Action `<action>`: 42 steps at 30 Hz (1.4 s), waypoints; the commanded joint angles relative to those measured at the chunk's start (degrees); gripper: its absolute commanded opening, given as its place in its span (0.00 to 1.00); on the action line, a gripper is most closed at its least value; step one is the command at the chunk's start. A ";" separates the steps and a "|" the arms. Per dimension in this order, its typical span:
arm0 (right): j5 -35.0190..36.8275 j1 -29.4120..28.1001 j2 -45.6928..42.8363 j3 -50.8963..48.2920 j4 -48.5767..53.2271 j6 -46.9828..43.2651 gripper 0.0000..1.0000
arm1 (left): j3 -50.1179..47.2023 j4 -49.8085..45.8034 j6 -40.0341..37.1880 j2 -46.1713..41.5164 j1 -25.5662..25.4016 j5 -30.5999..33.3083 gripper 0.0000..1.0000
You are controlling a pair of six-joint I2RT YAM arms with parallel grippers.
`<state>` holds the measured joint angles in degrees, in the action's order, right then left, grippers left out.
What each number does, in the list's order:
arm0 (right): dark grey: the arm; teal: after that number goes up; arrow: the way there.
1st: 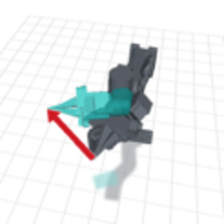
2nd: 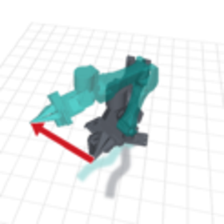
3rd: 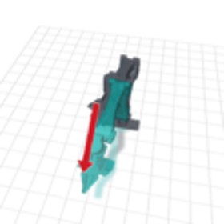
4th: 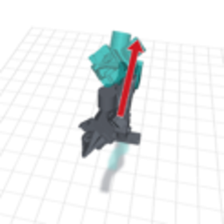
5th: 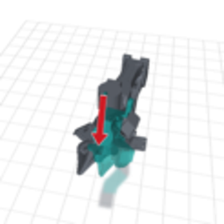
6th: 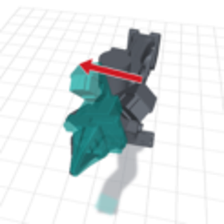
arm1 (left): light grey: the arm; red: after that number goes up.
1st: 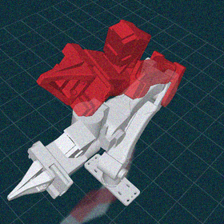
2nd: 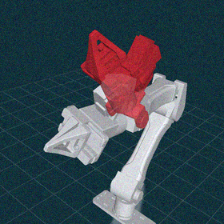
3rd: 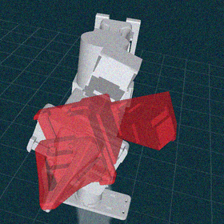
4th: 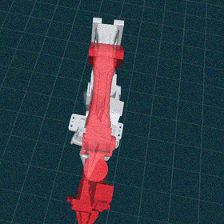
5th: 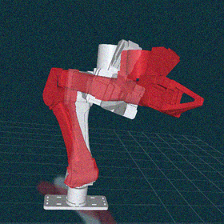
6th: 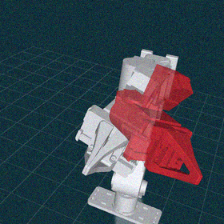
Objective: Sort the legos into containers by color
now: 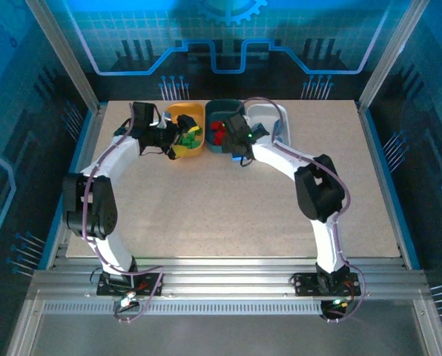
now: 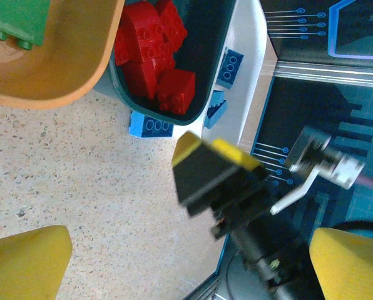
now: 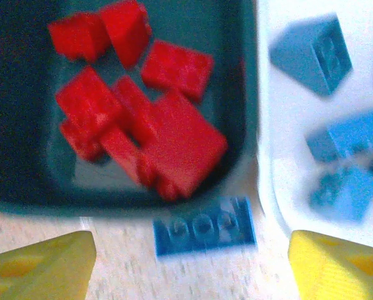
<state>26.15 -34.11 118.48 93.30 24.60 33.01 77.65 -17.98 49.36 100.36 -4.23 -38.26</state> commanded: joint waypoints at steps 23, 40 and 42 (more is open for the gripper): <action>-1.65 0.92 8.13 1.66 2.07 -0.33 0.85 | 1.99 -2.23 -2.17 -0.53 -0.87 -0.76 0.99; -5.60 3.19 15.96 12.82 10.03 -3.40 0.83 | 2.21 -2.33 -2.34 -0.13 -0.87 -0.93 0.99; -5.78 3.17 17.71 14.83 11.82 -3.79 0.81 | 2.24 -2.34 -2.33 -0.22 -0.87 -0.94 0.99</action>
<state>21.80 -31.57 132.97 104.97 31.14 30.39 77.97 -19.20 48.84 100.36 -4.69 -38.26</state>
